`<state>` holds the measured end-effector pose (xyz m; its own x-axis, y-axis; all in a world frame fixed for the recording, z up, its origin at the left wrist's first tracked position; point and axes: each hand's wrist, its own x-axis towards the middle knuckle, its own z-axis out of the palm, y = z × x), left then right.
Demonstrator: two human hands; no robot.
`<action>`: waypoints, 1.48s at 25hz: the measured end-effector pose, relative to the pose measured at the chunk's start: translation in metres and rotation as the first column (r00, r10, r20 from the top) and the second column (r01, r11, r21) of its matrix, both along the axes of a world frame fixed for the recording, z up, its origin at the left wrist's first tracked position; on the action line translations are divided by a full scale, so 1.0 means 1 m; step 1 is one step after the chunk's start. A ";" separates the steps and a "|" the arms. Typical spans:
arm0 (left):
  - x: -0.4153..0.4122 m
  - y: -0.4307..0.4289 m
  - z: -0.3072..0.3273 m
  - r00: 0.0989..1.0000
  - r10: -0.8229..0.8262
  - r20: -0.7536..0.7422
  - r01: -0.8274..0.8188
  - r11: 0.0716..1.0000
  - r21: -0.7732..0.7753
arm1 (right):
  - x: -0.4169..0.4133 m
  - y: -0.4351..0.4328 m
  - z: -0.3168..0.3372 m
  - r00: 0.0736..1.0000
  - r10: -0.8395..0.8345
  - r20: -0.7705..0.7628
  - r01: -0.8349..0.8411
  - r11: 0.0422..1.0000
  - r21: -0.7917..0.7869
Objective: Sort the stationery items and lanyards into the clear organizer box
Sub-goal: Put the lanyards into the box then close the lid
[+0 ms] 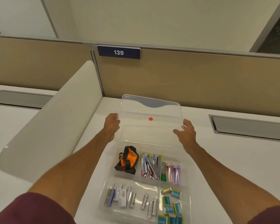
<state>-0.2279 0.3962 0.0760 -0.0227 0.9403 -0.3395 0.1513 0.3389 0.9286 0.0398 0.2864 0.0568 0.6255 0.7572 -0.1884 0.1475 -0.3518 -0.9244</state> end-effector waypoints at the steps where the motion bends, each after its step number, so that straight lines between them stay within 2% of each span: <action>1: -0.005 -0.009 0.001 1.000 -0.018 0.002 0.018 1.000 0.010 | -0.006 -0.010 0.002 1.000 -0.001 0.005 0.001 1.000 0.002; 5: -0.024 -0.051 0.000 0.997 -0.067 -0.032 0.068 0.997 0.032 | -0.029 -0.057 0.004 0.999 -0.018 0.046 0.018 1.000 -0.001; 12: -0.056 -0.120 -0.025 0.931 -0.155 -0.329 0.187 0.980 0.066 | -0.070 -0.141 -0.004 0.996 -0.080 0.039 0.079 0.997 0.004; 15: -0.064 -0.143 -0.032 0.889 -0.218 -0.402 0.265 0.962 0.065 | -0.083 -0.170 -0.008 0.993 -0.094 0.074 0.094 0.996 0.003; 21: -0.074 -0.174 -0.039 0.841 -0.323 -0.434 0.392 0.917 0.077 | -0.102 -0.205 -0.018 0.974 -0.139 0.179 0.148 0.988 -0.038; 31: -0.082 -0.194 -0.047 0.864 -0.310 -0.396 0.359 0.932 0.054 | -0.108 -0.219 -0.023 0.981 -0.069 0.182 0.096 0.985 -0.141; 37: -0.091 -0.201 -0.046 0.855 -0.350 -0.384 0.402 0.914 0.062 | -0.109 -0.228 -0.028 0.983 -0.012 0.186 0.044 0.984 -0.172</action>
<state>-0.3187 0.1949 0.0298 0.2466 0.9374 -0.2459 0.5712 0.0644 0.8183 -0.0688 0.0580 0.0288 0.6820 0.7046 -0.1959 0.2966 -0.5114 -0.8065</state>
